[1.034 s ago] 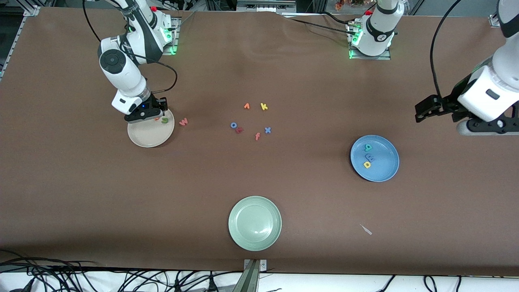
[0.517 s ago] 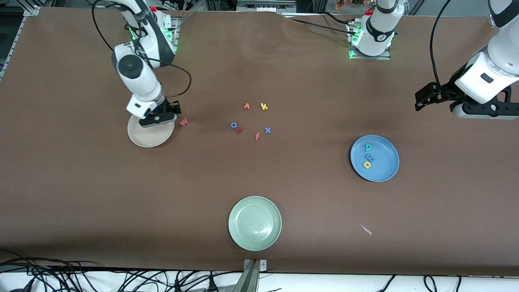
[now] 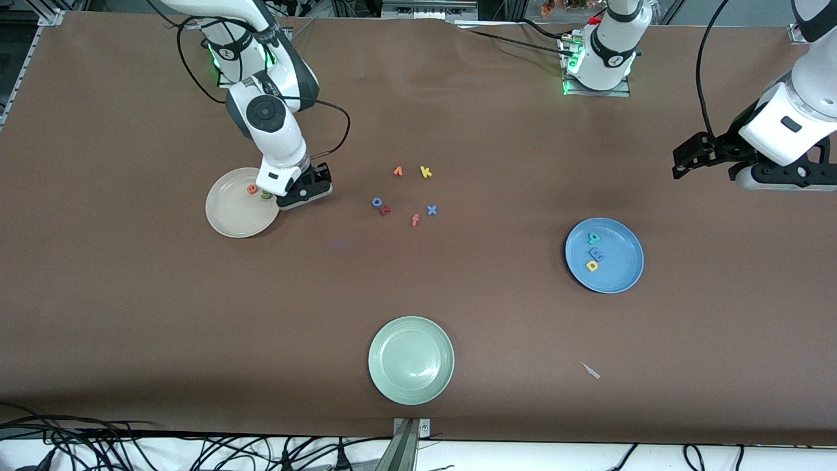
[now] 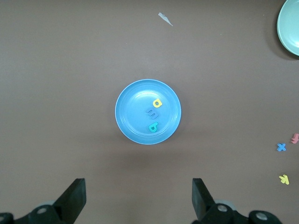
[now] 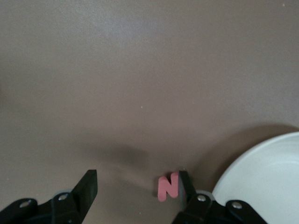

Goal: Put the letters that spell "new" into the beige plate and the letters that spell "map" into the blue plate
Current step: 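Move the right gripper to the pink letter beside the white plate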

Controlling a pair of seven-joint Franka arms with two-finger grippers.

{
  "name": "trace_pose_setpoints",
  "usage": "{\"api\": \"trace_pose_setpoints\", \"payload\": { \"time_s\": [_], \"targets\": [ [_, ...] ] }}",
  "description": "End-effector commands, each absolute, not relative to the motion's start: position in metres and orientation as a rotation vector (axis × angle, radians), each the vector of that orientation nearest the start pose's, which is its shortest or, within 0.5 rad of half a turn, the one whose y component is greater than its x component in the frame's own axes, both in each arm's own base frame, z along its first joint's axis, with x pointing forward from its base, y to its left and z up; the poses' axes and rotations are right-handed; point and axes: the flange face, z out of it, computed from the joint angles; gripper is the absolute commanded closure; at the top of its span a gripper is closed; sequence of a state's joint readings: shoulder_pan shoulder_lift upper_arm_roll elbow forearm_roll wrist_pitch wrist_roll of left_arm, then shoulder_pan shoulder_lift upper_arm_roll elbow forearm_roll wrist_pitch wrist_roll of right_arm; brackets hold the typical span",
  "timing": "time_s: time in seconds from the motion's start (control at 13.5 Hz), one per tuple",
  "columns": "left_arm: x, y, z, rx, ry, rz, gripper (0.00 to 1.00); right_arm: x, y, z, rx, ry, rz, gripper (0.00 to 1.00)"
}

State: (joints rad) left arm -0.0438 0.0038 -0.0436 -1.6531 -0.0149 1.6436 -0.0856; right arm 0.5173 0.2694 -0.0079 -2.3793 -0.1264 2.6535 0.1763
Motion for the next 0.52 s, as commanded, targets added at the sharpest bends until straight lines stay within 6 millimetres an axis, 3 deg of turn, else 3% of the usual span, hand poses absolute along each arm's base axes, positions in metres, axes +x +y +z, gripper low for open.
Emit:
{"api": "trace_pose_setpoints", "payload": {
  "time_s": [0.0,0.44],
  "targets": [
    [0.551,-0.047,0.594,-3.161,0.021,0.005,0.00,0.447,0.248,0.203,-3.102,-0.803,-0.063,0.22],
    [0.555,-0.049,0.595,-3.164,0.014,0.003,0.00,0.448,0.218,0.193,-3.138,-0.721,-0.028,0.22]
  ]
}}
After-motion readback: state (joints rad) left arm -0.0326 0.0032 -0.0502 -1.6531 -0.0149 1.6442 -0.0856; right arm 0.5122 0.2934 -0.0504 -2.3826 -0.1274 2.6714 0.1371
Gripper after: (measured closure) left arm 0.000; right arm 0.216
